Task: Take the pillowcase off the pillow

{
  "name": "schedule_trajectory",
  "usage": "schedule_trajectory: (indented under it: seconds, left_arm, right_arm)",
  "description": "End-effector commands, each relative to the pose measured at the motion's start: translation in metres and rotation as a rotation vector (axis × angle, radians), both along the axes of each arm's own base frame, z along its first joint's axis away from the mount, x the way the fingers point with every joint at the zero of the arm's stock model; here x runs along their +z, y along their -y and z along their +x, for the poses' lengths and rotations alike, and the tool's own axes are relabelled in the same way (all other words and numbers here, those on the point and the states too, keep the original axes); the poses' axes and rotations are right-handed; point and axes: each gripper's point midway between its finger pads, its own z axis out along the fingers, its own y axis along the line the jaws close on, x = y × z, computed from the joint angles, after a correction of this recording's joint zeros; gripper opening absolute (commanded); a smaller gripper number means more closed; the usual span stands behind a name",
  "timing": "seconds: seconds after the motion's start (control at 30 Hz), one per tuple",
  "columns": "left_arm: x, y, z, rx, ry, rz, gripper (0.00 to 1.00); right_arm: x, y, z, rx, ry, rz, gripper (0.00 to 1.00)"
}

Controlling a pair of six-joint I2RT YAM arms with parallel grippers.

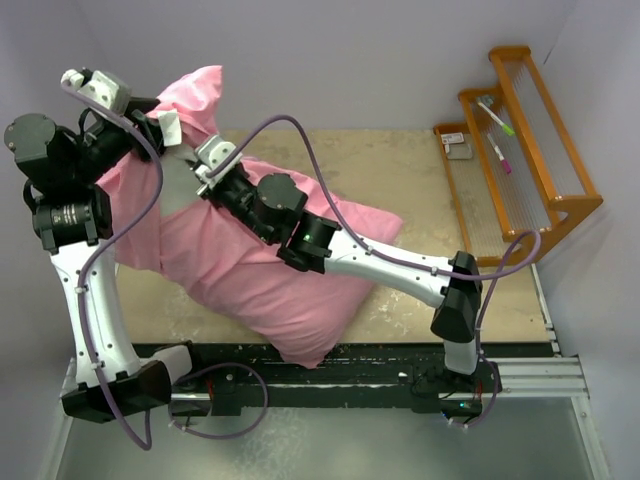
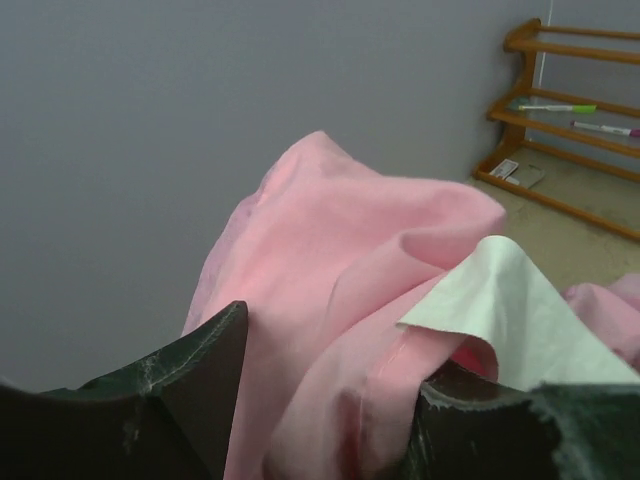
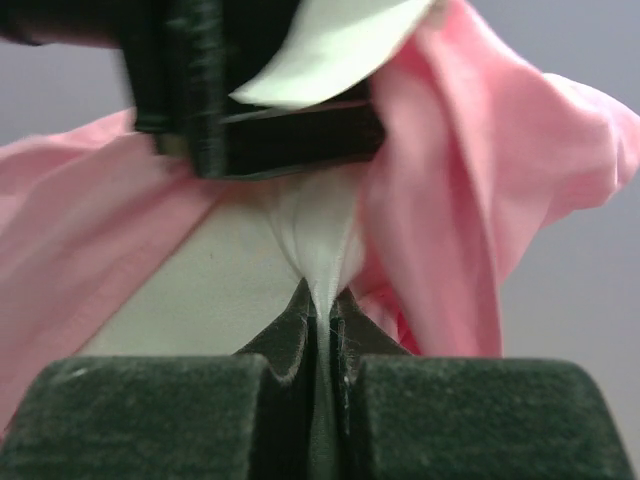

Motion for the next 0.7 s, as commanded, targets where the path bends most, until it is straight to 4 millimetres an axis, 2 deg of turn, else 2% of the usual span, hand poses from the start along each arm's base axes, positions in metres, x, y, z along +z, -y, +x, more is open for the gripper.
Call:
schedule_trajectory:
  seconds: [0.0, 0.1, 0.2, 0.47, 0.6, 0.67]
  left_arm:
    - [0.030, 0.006, 0.007, -0.004, 0.032, -0.097, 0.52]
    - [0.036, 0.014, 0.007, -0.039, 0.013, -0.138, 0.55]
    - [0.038, 0.012, 0.013, -0.022, 0.011, -0.146, 0.52]
    - [0.034, -0.047, 0.049, 0.320, 0.015, -0.144, 0.04]
    - [0.035, -0.058, 0.060, 0.377, 0.005, -0.178, 0.01]
    - [0.035, -0.059, 0.066, 0.372, -0.020, -0.206, 0.01]
  right_arm:
    - [0.082, -0.002, -0.053, 0.151, 0.109, 0.196, 0.00]
    - [0.076, -0.011, -0.061, 0.179, 0.104, 0.180, 0.00]
    - [0.070, -0.011, -0.066, 0.180, 0.102, 0.181, 0.00]
    - [0.066, 0.033, -0.071, 0.132, 0.090, 0.253, 0.00]
    - [0.060, 0.054, -0.086, 0.150, 0.079, 0.278, 0.00]
    - [0.057, 0.054, -0.099, 0.187, 0.081, 0.268, 0.00]
